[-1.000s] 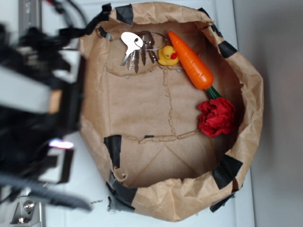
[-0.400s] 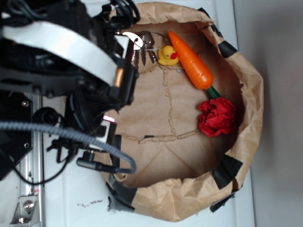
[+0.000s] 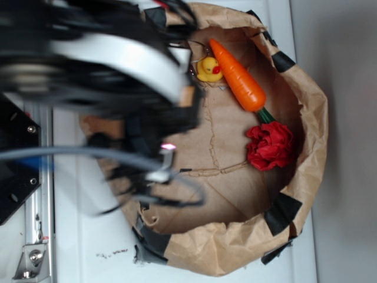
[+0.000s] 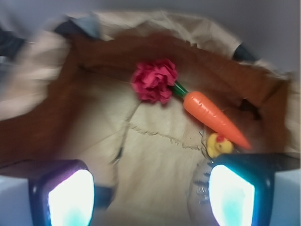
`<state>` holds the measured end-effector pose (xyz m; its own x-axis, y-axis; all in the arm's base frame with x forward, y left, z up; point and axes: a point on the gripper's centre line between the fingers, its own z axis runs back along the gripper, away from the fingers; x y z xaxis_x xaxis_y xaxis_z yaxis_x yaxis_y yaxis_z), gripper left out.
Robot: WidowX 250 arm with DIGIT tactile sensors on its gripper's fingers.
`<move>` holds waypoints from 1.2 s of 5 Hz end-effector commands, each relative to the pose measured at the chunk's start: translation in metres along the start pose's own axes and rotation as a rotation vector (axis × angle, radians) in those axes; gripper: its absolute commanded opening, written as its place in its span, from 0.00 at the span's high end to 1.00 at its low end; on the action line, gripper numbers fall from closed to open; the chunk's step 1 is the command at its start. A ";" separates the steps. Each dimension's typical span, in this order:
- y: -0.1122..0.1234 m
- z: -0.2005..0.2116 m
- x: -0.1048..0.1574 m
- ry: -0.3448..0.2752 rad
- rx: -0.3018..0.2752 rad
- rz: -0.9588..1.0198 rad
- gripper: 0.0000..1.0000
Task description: Grab the silver keys.
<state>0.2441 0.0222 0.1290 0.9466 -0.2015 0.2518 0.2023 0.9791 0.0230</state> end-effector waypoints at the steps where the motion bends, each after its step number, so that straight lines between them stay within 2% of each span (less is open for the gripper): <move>1: 0.030 -0.050 0.004 -0.034 0.052 0.061 0.00; 2: 0.043 -0.066 -0.013 -0.058 0.067 0.049 0.00; 3: 0.056 -0.072 -0.021 -0.050 0.111 0.027 0.00; 4: 0.071 -0.065 -0.011 -0.104 0.145 0.046 0.00; 6: 0.078 -0.086 -0.013 -0.096 0.234 0.018 0.00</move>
<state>0.2626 0.0990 0.0349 0.9298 -0.1896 0.3156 0.1204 0.9667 0.2260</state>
